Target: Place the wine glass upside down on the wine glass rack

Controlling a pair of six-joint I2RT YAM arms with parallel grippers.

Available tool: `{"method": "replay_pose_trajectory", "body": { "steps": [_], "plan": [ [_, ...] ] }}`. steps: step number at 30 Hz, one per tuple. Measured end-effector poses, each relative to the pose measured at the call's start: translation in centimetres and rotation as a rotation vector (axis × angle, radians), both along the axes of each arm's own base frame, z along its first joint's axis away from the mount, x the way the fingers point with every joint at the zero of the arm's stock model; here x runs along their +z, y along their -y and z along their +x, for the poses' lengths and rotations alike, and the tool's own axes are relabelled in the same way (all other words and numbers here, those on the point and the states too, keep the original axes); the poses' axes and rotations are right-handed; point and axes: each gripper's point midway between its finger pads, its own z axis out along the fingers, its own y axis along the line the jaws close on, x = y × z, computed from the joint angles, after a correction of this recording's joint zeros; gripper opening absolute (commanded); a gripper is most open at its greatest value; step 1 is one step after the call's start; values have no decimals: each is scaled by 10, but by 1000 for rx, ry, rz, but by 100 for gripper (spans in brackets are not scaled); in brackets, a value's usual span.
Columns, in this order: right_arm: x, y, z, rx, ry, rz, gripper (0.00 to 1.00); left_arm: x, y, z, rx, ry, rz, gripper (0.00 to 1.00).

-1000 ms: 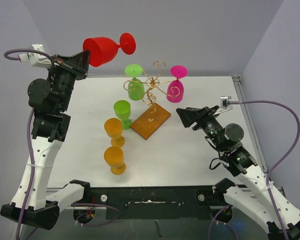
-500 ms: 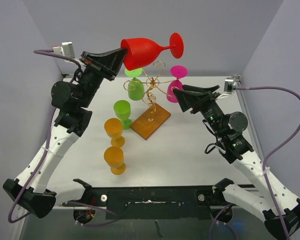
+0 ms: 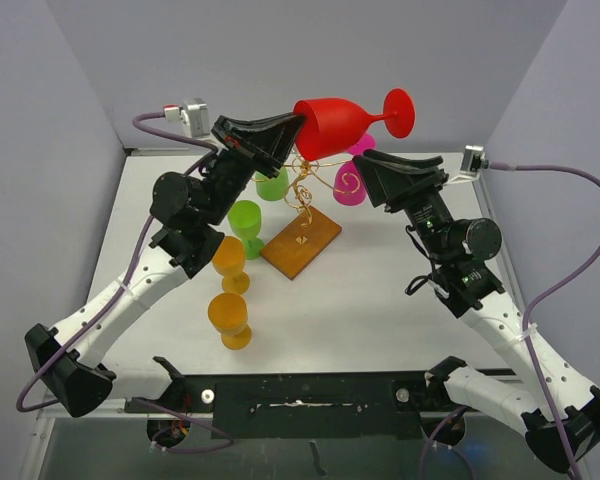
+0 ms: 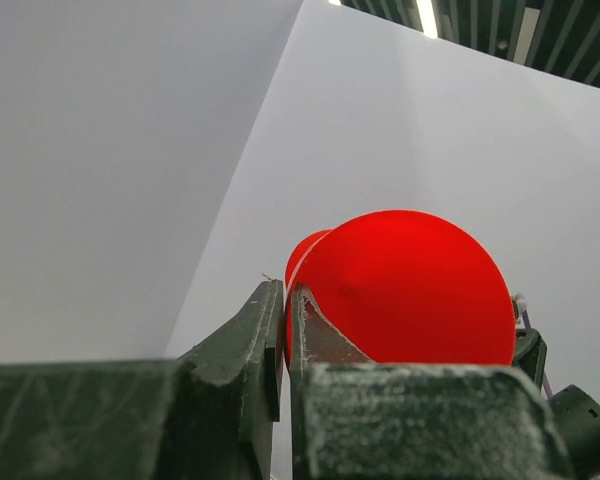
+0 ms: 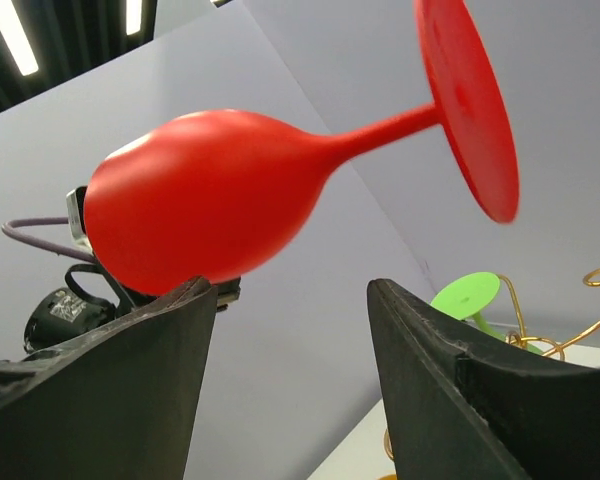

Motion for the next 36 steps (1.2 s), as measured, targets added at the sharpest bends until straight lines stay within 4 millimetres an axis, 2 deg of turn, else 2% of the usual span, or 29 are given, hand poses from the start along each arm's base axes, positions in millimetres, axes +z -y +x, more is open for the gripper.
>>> {"method": "replay_pose_trajectory", "body": {
  "steps": [6, 12, 17, 24, 29, 36],
  "plan": [
    [6, -1, 9, 2, -52, 74, 60, -17, 10, 3, 32, 11, 32, 0],
    [14, 9, 13, -8, -99, 188, 66, -21, 11, 1, 49, 34, 28, 0],
    [17, 17, 19, -12, -160, 285, 65, -27, 14, -2, 42, 35, 30, 0],
    [26, 23, 27, -12, -216, 383, 58, -30, 12, -7, 35, 48, 16, 0],
    [24, 21, 34, -6, -260, 414, 53, -28, 9, -12, 30, 58, 6, 0],
    [20, 18, 39, 3, -288, 428, 41, -23, 6, -20, 14, 76, -2, 0]
  ]
}}
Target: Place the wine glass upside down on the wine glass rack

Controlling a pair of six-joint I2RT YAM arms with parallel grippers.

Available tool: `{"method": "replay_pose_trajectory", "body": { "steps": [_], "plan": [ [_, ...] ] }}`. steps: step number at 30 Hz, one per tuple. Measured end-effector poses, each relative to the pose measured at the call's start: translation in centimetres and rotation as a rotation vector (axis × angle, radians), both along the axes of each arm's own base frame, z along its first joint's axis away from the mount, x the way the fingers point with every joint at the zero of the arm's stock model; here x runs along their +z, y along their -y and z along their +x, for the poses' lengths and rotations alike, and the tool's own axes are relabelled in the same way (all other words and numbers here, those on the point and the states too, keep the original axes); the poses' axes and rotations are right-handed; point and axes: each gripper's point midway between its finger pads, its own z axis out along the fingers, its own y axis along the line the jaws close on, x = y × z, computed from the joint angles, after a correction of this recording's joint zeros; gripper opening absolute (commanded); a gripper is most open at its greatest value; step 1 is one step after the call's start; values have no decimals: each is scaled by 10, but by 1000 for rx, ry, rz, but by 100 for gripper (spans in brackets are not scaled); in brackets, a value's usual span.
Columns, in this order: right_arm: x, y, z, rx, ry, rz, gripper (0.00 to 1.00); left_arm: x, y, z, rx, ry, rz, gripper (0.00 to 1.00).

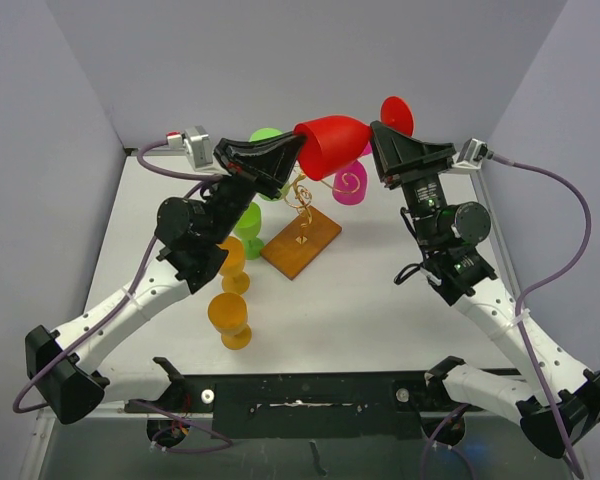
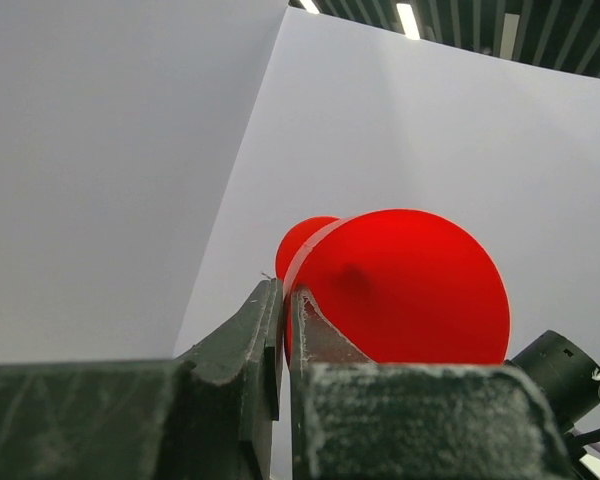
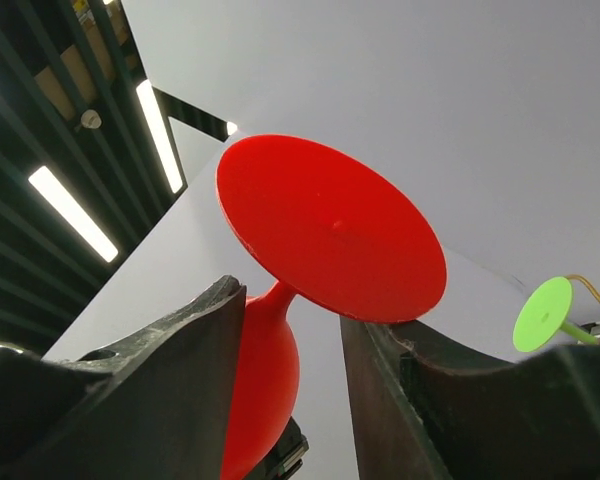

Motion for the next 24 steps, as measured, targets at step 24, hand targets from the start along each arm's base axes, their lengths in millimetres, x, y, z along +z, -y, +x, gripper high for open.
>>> {"method": "replay_pose_trajectory", "body": {
  "steps": [24],
  "plan": [
    [40, 13, -31, -20, 171, 11, 0, -15, 7, -13, -86, -9, 19, 39]
  ]
}}
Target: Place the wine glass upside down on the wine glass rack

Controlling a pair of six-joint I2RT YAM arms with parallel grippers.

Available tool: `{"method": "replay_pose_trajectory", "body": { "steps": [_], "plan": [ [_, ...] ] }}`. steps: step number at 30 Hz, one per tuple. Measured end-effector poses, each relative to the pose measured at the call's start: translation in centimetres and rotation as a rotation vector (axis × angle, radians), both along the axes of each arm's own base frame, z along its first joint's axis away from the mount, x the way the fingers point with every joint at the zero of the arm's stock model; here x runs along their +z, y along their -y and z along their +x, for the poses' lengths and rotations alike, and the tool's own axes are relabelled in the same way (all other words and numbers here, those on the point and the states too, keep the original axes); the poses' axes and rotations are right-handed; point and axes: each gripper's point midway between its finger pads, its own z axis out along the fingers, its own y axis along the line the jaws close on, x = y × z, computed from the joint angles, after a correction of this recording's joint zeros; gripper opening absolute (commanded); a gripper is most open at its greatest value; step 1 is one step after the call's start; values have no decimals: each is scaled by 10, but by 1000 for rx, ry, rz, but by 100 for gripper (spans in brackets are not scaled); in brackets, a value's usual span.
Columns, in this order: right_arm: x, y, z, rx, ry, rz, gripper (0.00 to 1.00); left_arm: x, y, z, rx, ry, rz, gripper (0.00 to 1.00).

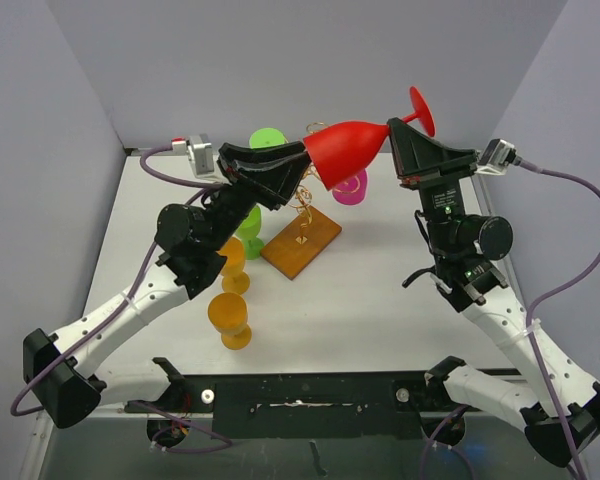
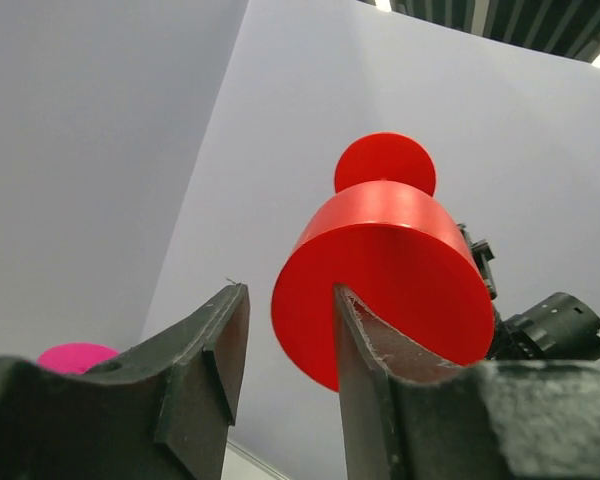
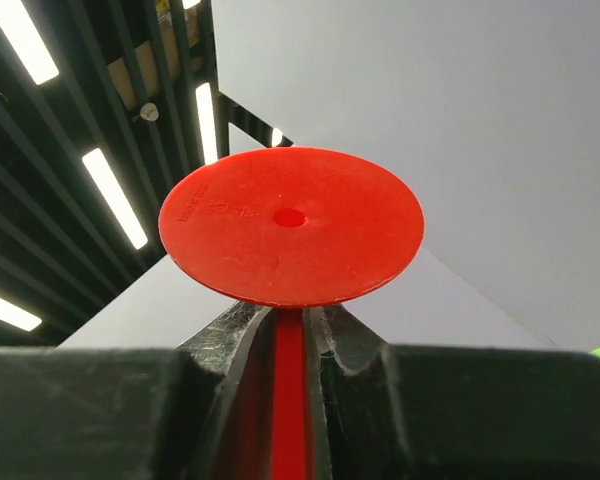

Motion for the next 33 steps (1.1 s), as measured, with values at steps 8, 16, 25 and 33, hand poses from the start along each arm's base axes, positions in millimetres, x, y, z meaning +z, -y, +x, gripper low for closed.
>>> {"method": "replay_pose_trajectory", "body": {
  "steps": [8, 16, 25, 33],
  "plan": [
    [13, 23, -21, -112, 73, -51, 0, -8, -14, 5, 74, -51, 15, 49],
    [-24, 34, -24, -227, 54, -199, 0, -26, -40, 19, 268, -89, 123, 55],
    [-111, 23, -7, -267, -74, -495, 0, -42, -54, 31, 378, -136, 242, 55],
    [-162, 15, -9, -253, -94, -780, 0, -24, -35, 29, 291, -166, 310, 55]
  ]
}}
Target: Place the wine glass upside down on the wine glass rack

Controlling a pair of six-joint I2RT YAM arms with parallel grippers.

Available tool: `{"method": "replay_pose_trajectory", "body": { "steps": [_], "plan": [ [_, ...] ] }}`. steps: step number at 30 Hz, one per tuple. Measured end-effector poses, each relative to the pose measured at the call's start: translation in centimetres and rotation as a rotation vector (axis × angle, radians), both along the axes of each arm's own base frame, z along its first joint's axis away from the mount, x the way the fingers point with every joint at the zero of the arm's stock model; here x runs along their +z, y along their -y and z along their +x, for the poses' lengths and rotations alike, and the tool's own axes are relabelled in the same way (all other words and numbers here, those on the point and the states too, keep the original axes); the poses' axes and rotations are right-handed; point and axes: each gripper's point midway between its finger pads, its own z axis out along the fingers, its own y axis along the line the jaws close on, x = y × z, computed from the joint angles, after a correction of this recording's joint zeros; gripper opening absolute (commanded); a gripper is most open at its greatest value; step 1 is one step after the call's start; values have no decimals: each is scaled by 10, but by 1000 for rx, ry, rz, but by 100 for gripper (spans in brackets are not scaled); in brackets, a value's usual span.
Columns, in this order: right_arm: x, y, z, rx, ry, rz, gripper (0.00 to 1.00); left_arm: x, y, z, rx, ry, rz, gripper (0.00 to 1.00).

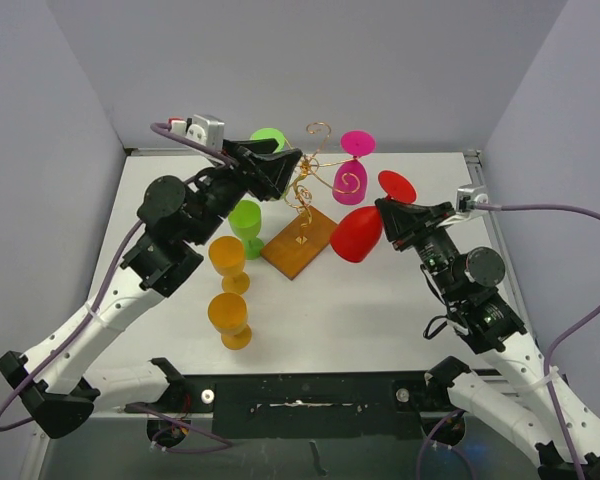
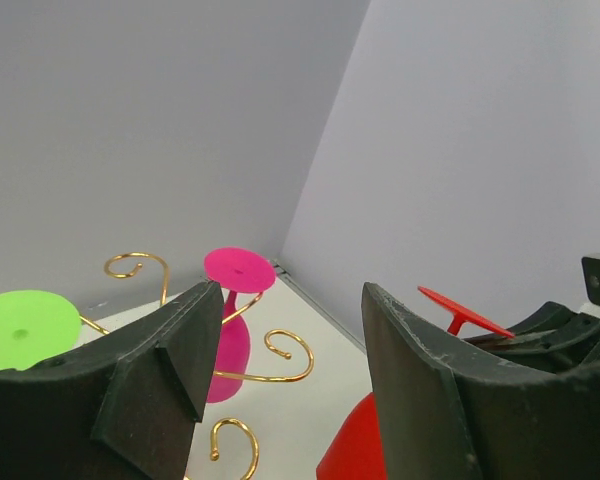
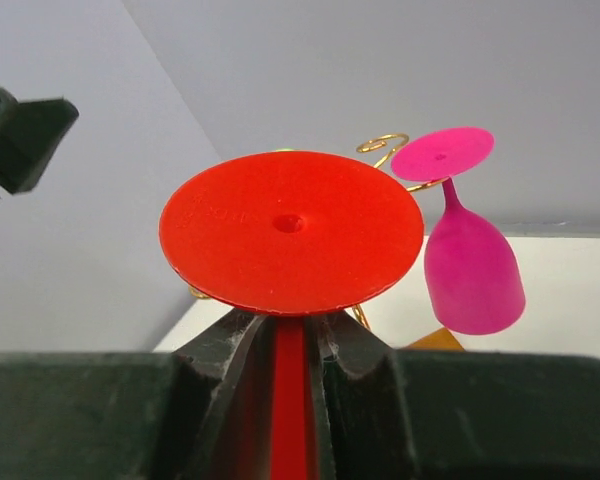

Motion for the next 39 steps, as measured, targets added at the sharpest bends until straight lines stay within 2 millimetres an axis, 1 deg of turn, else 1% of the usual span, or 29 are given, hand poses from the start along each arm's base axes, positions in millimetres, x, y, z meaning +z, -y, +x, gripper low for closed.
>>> {"method": "replay_pose_trajectory", "body": {
  "steps": [5, 9, 14, 20, 25, 31, 39],
  "plan": [
    [-15, 0, -5, 14, 19, -146, 0, -6, 20, -4, -97, -60, 32, 55],
    [-27, -2, -8, 33, 38, -263, 0, -18, 42, -6, -197, -127, 59, 55],
    [-41, -4, -9, 53, 52, -379, 0, -32, 64, -11, -305, -205, 73, 54],
    [-52, -2, -13, 70, 80, -494, 0, -51, 88, -15, -424, -309, 62, 54],
    [-56, -3, -16, 88, 105, -553, 0, -67, 104, -19, -496, -385, 58, 54],
    [-60, -8, -20, 131, 125, -592, 0, -73, 112, -22, -520, -441, 38, 53],
    [-62, -15, -24, 181, 146, -607, 0, -86, 114, -18, -504, -507, 38, 53]
  ]
}}
